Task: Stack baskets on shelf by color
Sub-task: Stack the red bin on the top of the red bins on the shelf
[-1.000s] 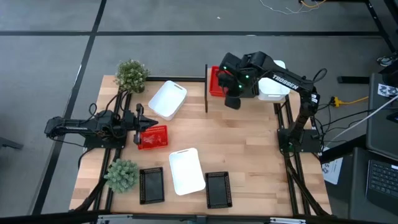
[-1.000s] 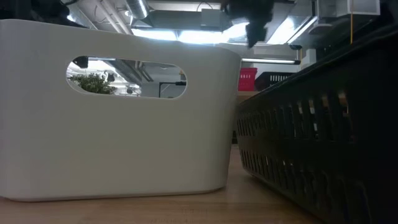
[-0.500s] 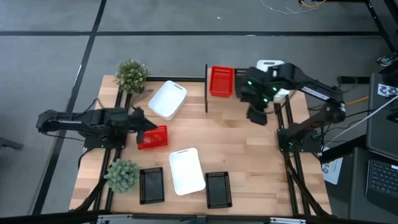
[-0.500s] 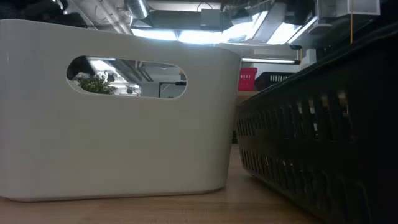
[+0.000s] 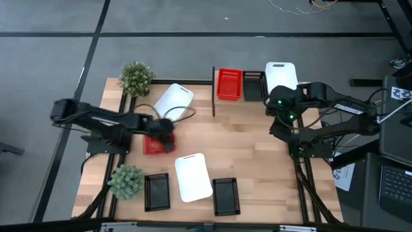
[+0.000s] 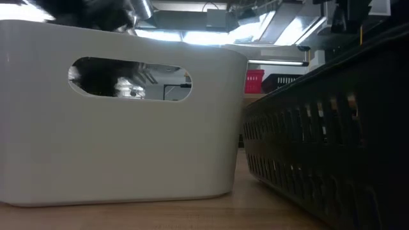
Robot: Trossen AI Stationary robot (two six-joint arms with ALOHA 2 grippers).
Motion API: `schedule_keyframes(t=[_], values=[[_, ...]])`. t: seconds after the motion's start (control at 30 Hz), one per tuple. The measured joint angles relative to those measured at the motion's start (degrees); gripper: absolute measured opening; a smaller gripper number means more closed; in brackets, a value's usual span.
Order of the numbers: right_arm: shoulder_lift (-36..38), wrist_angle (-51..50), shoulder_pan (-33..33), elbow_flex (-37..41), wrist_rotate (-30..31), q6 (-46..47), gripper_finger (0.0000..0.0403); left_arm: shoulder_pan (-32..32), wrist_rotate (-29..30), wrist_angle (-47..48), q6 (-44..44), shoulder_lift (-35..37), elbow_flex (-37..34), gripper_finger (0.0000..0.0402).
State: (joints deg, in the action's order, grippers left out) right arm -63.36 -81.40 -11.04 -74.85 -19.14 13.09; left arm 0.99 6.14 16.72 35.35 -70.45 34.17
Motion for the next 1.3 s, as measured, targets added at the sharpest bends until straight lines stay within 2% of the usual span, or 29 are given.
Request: schedule_keyframes(t=[0.07, 0.1, 0.17, 0.23, 0.3, 0.37, 0.43, 0.6, 0.77, 0.87, 0.97, 1.1, 1.2, 1.3], values=[[1.00, 1.32, -0.01, 1.05, 0.01, 0.17, 0.0081, 0.00, 1.12, -14.23, -6.92, -5.43, 4.49, 0.0000], [1.19, 1.74, -0.01, 1.24, 0.00, 0.17, 0.0081, -0.35, -0.34, -21.30, -11.51, -7.52, 7.46, 0.0000], [1.27, 2.86, -0.01, 1.31, 0.02, 0.15, 0.0081, -1.67, -4.28, -27.23, -19.27, -9.53, 13.95, 0.0000], [1.37, 4.22, -0.01, 1.31, 0.02, 0.17, 0.0081, -3.34, -3.85, -19.50, -23.85, -9.99, 20.92, 0.0000], [1.47, 4.79, 0.11, 1.31, 0.03, 0.00, 0.0081, -5.34, 2.78, -4.00, -25.21, -10.05, 27.43, 0.0000], [1.40, 5.19, 0.15, 1.31, 0.18, -1.57, 0.0081, -7.50, 9.92, 9.59, -23.12, -10.06, 32.29, 0.0000], [1.42, 6.39, 0.15, 1.31, 1.19, -3.61, 0.0081, -9.54, 13.52, 17.32, -18.80, -9.99, 34.75, 0.0000], [0.32, 14.09, 1.74, 2.32, 8.43, -5.83, 0.0081, -13.45, 16.21, 27.05, -13.40, -8.86, 35.39, 0.0000], [-2.69, 30.06, 6.43, 11.53, 9.10, -2.47, 0.0081, -15.49, 19.96, 39.09, -9.71, -5.96, 35.31, 0.0000], [-6.28, 41.20, 9.19, 17.19, 13.63, 1.95, 0.0081, -16.55, 23.01, 43.72, -7.14, -2.29, 35.01, 0.0000], [-11.25, 49.25, 11.34, 20.08, 19.20, 2.29, 0.0081, -16.85, 24.76, 43.68, -7.79, 1.45, 33.36, 0.0000], [-20.00, 57.99, 13.16, 20.01, 28.00, 2.72, 0.0081, -16.29, 25.50, 43.68, -6.03, 5.41, 29.60, 0.0000], [-26.74, 58.72, 13.24, 16.97, 33.26, 3.73, 0.0081, -15.71, 25.94, 43.53, -3.21, 6.28, 26.79, 0.0000], [-32.19, 58.72, 13.16, 12.66, 33.65, 6.33, 0.0081, -15.15, 26.39, 43.25, -0.78, 6.55, 24.48, 0.0000]])
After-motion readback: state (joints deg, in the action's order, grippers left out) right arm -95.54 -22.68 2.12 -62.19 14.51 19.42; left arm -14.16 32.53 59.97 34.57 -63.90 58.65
